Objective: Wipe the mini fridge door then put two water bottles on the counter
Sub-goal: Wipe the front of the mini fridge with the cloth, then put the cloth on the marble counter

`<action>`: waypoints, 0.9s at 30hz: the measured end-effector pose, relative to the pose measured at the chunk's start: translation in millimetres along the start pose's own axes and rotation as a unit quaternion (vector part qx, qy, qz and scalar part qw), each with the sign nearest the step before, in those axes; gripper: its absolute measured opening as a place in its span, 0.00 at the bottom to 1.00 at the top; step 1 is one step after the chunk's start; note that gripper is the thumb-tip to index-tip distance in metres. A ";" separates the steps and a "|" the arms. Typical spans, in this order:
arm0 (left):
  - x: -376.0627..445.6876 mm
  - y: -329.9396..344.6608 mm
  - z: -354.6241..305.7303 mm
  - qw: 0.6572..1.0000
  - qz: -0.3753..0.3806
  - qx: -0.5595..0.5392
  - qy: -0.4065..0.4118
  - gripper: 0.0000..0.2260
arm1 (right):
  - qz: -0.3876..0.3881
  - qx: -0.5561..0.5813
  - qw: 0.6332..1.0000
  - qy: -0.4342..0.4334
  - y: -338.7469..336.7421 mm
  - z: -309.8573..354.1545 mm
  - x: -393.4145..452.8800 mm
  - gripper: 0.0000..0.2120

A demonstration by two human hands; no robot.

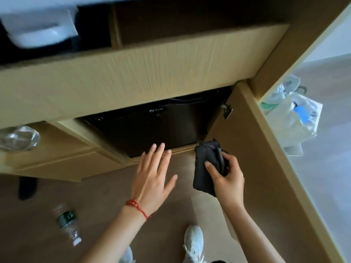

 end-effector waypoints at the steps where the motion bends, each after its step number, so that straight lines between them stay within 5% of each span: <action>1: -0.6 -15.8 -6.6 1.000 -0.002 -0.002 -0.001 0.25 | -0.001 -0.002 1.000 0.001 -7.8 14.7 -4.3 0.15; 27: 28.6 -309.2 -123.4 0.996 -0.067 0.025 -0.046 0.24 | 0.022 0.060 0.995 -0.075 -138.6 313.9 -9.2 0.16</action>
Point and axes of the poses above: each hand's wrist, its own x-axis towards the middle knuckle, its own y-axis out of the palm, z = x × y, the point moved 7 cm from there along x, towards the middle knuckle, and after that the axes turned 6 degrees about -y, right-handed, at the moved point
